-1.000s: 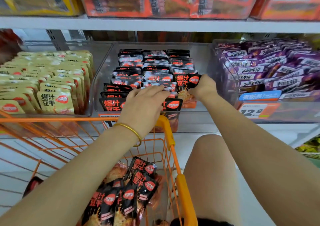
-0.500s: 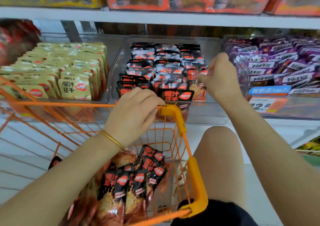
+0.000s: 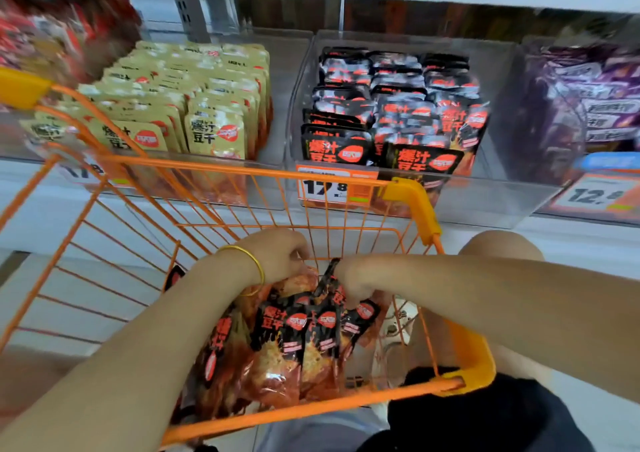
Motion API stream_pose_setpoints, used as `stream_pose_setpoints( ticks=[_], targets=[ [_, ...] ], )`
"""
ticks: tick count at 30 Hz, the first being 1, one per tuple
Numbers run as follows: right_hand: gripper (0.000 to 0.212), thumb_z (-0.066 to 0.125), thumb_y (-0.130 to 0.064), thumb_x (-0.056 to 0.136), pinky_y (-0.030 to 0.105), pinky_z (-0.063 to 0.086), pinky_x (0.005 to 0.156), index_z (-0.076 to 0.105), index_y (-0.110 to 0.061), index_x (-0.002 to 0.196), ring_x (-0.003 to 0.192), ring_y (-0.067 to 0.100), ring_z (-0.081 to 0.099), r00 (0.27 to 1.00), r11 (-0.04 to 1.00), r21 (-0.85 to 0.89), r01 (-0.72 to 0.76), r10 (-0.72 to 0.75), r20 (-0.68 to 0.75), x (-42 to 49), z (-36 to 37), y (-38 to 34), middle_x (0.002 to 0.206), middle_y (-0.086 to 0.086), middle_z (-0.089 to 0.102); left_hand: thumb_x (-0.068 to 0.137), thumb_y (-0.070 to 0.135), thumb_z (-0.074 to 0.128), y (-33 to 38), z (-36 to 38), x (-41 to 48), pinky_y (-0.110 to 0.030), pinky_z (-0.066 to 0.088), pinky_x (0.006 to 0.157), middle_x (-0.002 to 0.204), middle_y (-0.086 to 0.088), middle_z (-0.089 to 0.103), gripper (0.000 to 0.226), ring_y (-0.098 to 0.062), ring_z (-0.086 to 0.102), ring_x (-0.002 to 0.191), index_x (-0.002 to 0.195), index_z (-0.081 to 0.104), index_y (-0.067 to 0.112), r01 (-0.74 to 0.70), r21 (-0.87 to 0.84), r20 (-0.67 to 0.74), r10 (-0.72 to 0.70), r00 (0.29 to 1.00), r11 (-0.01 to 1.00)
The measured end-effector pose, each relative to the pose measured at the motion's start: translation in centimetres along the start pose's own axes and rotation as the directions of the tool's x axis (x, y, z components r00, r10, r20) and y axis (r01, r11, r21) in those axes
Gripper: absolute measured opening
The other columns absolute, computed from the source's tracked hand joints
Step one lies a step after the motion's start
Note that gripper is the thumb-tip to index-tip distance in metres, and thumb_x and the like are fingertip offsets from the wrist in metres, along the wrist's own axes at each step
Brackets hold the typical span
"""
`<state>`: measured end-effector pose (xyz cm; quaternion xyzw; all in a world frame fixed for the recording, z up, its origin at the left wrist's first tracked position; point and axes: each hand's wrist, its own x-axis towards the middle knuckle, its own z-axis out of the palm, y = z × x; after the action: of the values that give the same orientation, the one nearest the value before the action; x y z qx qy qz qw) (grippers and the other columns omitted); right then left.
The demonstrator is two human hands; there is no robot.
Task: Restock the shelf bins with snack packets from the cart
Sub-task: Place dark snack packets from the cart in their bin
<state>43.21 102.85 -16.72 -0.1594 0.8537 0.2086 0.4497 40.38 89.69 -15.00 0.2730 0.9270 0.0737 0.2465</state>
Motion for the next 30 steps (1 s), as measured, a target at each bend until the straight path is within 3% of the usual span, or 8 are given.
stream_pose_setpoints(
  ticks=[6, 11, 15, 18, 21, 26, 28, 30],
  targets=[
    [0.03, 0.054, -0.015, 0.096, 0.034, 0.053, 0.064, 0.05, 0.006, 0.117, 0.083, 0.03, 0.064, 0.99, 0.819, 0.557, -0.136, 0.086, 0.115, 1.2, 0.7, 1.1, 0.118, 0.015, 0.054, 0.094, 0.03, 0.051, 0.4, 0.1, -0.1, -0.023, 0.038, 0.087, 0.124, -0.002, 0.054, 0.035, -0.018, 0.05, 0.111, 0.127, 0.051, 0.016, -0.012, -0.018, 0.034, 0.012, 0.999, 1.0],
    [0.031, 0.049, -0.005, 0.096, 0.019, 0.033, 0.035, 0.04, -0.007, 0.066, 0.046, 0.018, 0.038, 0.979, 0.87, 0.494, -0.001, 0.101, -0.175, -2.5, -0.7, 2.4, 0.063, 0.008, 0.034, 0.09, 0.028, 0.059, 1.2, 0.0, -0.3, -0.027, 0.043, 0.095, 0.126, 0.0, 0.05, 0.048, -0.017, 0.052, 0.111, 0.134, 0.043, 0.017, -0.043, -0.247, 0.067, 0.061, 0.996, 0.968],
    [0.016, 0.052, -0.009, 0.095, 0.023, 0.034, 0.042, 0.051, -0.001, 0.081, 0.069, 0.027, 0.06, 0.901, 0.859, 0.47, 0.202, 0.026, -0.434, -7.5, -0.9, 4.2, 0.072, 0.011, 0.047, 0.088, 0.021, 0.063, 2.3, -1.4, -1.2, -0.015, 0.044, 0.066, 0.086, 0.005, 0.054, 0.021, -0.004, 0.055, 0.075, 0.108, 0.056, 0.018, -0.132, -0.436, -0.042, 0.127, 0.991, 0.89],
    [0.017, 0.058, -0.017, 0.093, 0.027, 0.049, 0.059, 0.06, 0.001, 0.093, 0.072, 0.028, 0.062, 0.762, 0.676, 0.612, 0.411, 0.114, -0.638, -9.9, 0.2, 5.8, 0.087, 0.013, 0.057, 0.086, 0.016, 0.065, 3.4, -3.0, -2.1, -0.017, 0.043, 0.052, 0.074, -0.001, 0.056, 0.016, -0.008, 0.053, 0.058, 0.098, 0.057, 0.01, -0.188, -0.589, -0.159, 0.116, 0.98, 0.786],
    [0.019, 0.068, -0.014, 0.085, 0.027, 0.055, 0.053, 0.062, -0.009, 0.103, 0.062, 0.005, 0.063, 0.71, 0.234, 0.747, 0.622, 0.233, -0.664, -11.2, 1.8, 7.3, 0.08, -0.002, 0.065, 0.086, 0.009, 0.063, 4.9, -5.4, -2.8, -0.016, 0.047, 0.052, 0.079, -0.004, 0.063, 0.016, -0.002, 0.056, 0.058, 0.101, 0.06, 0.008, -0.294, -0.677, -0.315, 0.096, 0.944, 0.675],
    [0.014, 0.066, -0.006, 0.085, 0.021, 0.045, 0.047, 0.065, -0.016, 0.095, 0.057, 0.007, 0.054, 0.587, 0.041, 0.657, 0.752, 0.411, -0.698, -12.5, 2.2, 10.1, 0.076, 0.009, 0.062, 0.087, 0.011, 0.062, 8.6, -9.1, -0.8, -0.014, 0.043, 0.045, 0.08, -0.01, 0.061, 0.007, 0.0, 0.05, 0.048, 0.09, 0.056, 0.011, -0.464, -0.635, -0.575, 0.025, 0.818, 0.618],
    [0.013, 0.061, -0.004, 0.087, 0.021, 0.046, 0.047, 0.06, -0.017, 0.088, 0.057, 0.01, 0.055, 0.518, -0.099, 0.579, 0.809, 0.583, -0.625, -13.5, 2.0, 12.6, 0.075, 0.004, 0.061, 0.087, 0.01, 0.061, 10.0, -9.7, 0.6, -0.009, 0.046, 0.062, 0.092, -0.002, 0.06, 0.014, 0.0, 0.056, 0.07, 0.097, 0.054, 0.016, -0.538, -0.526, -0.699, 0.026, 0.715, 0.659],
    [0.015, 0.063, -0.005, 0.086, 0.025, 0.046, 0.05, 0.056, -0.017, 0.091, 0.062, 0.012, 0.056, 0.4, -0.041, 0.55, 0.834, 0.732, -0.552, -14.0, 2.3, 15.5, 0.078, 0.003, 0.061, 0.089, 0.017, 0.06, 10.9, -9.4, 2.0, -0.012, 0.04, 0.088, 0.11, -0.002, 0.059, 0.026, -0.012, 0.056, 0.1, 0.114, 0.056, 0.012, -0.503, -0.243, -0.758, 0.161, 0.633, 0.83]
  ],
)
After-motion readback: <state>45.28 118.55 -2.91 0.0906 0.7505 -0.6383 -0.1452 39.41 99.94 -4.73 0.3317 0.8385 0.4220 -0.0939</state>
